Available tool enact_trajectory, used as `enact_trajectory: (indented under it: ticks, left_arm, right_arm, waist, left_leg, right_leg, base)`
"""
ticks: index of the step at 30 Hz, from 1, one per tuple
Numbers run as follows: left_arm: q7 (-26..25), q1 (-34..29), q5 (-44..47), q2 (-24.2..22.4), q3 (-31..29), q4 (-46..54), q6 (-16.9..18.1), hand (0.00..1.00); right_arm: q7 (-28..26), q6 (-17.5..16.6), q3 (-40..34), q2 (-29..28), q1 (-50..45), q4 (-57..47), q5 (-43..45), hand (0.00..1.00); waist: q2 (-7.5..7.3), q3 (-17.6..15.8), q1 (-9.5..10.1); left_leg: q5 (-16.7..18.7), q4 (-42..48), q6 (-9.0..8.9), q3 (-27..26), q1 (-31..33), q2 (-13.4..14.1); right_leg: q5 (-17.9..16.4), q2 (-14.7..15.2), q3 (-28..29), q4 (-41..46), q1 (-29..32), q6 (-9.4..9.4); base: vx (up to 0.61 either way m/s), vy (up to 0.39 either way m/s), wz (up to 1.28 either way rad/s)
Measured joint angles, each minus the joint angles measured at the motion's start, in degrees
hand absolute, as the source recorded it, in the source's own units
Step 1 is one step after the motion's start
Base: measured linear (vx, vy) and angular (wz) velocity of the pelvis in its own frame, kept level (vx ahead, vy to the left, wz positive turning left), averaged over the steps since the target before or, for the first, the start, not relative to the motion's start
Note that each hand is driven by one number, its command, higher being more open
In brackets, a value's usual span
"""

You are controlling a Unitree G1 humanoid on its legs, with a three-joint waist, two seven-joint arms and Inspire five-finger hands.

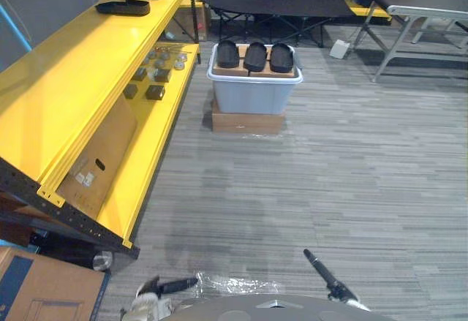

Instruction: Walk over and take three plastic housings, then place them on the shelf

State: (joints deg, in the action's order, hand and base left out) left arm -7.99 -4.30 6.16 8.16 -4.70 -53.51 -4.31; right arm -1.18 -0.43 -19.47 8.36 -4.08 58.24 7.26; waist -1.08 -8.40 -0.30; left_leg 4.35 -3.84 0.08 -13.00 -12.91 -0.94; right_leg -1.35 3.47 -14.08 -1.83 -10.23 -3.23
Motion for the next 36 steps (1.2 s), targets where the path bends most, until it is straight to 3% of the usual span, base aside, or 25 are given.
enact_trajectory:
  ticks: [3, 7, 12, 19, 25, 29, 32, 36]
  left_arm:
    - [1.73, 2.35, 0.21, 1.89, 2.53, 6.01, 2.76, 1.00]
    - [5.77, 4.86, 2.51, 3.56, 4.58, 6.81, 5.34, 1.00]
    - [8.58, 4.83, 6.45, 2.10, 8.39, 6.74, 5.24, 1.00]
    - [8.98, 4.10, 9.19, 1.15, 8.90, 5.59, 5.24, 1.00]
    - [6.77, 2.65, 16.33, -0.51, 5.96, 0.11, 4.04, 1.00]
    - [7.19, 0.76, 16.24, -1.29, 5.66, -1.72, 4.21, 1.00]
    - [7.56, -0.37, 16.24, -1.49, 4.81, -1.77, 4.57, 1.00]
    - [7.72, -0.76, 16.25, -1.49, 4.22, -1.77, 4.67, 1.00]
  right_arm:
    - [-0.98, -2.93, 0.57, 4.28, 2.02, -4.61, -0.14, 1.00]
    - [-3.33, -3.89, 3.58, 6.04, 5.35, -5.26, -0.01, 1.00]
    - [-3.99, -3.10, 7.64, 4.32, 5.48, -5.19, 0.04, 1.00]
    - [-1.93, -1.90, 8.93, 1.65, 4.74, -4.95, 1.77, 1.00]
    - [0.01, -0.83, 5.65, -1.05, 2.02, -2.17, 7.73, 1.00]
    - [1.81, -0.91, 4.16, -2.11, -0.93, -1.54, 7.63, 1.00]
    - [1.97, -1.23, 4.10, -2.11, -1.83, -1.52, 7.48, 1.00]
    - [1.83, -1.39, 2.95, -2.21, -1.80, -1.50, 7.23, 1.00]
  waist:
    - [0.14, -0.08, -0.29]
    - [-0.17, -0.25, -1.37]
    - [0.49, -0.64, -1.48]
    - [0.80, -0.75, -1.54]
    - [0.99, -0.60, -1.55]
    - [1.34, -0.38, -1.56]
    - [1.27, -0.24, -1.55]
    - [0.82, 0.05, -1.34]
  left_leg:
    - [-0.72, -0.52, 0.75, -0.01, 0.76, -0.46]
    - [-0.70, -0.57, 0.73, -0.21, 0.72, -0.59]
    - [-0.12, -0.08, -0.13, -0.66, 0.41, -0.47]
    - [1.02, 2.77, -1.49, -1.13, 0.44, -0.35]
    - [1.22, 3.61, -1.07, -1.08, 0.32, -0.35]
    - [0.74, 3.29, -0.18, -0.98, 0.31, -0.34]
    - [-0.40, 1.51, 1.51, -1.44, -0.29, -0.35]
    - [-0.86, 0.46, 1.41, -2.45, -0.73, -0.47]
  right_leg:
    - [0.36, 0.34, 0.09, 0.13, 1.05, -0.05]
    - [0.39, 0.41, 0.16, 0.03, 0.84, -0.11]
    - [0.43, 0.42, 0.18, 0.10, 0.49, -0.16]
    - [0.43, 0.90, 0.35, 0.88, -0.26, -0.18]
    - [0.43, 0.98, 0.30, 0.85, -0.84, -0.17]
    - [0.53, 0.94, 0.14, 0.96, -0.73, -0.03]
    - [1.17, 0.59, 0.40, 0.77, -0.13, 0.15]
    - [1.84, 0.49, 1.60, 0.53, 0.15, -0.10]
  base:
    - [0.00, 0.000, 0.00]
    - [0.02, -0.001, -0.01]
    - [0.01, -0.006, -0.03]
    - [-0.02, -0.004, -0.03]
    - [-0.08, -0.009, 0.01]
    - [-0.11, -0.008, 0.03]
    - [-0.12, -0.003, -0.07]
    - [-0.09, 0.015, -0.12]
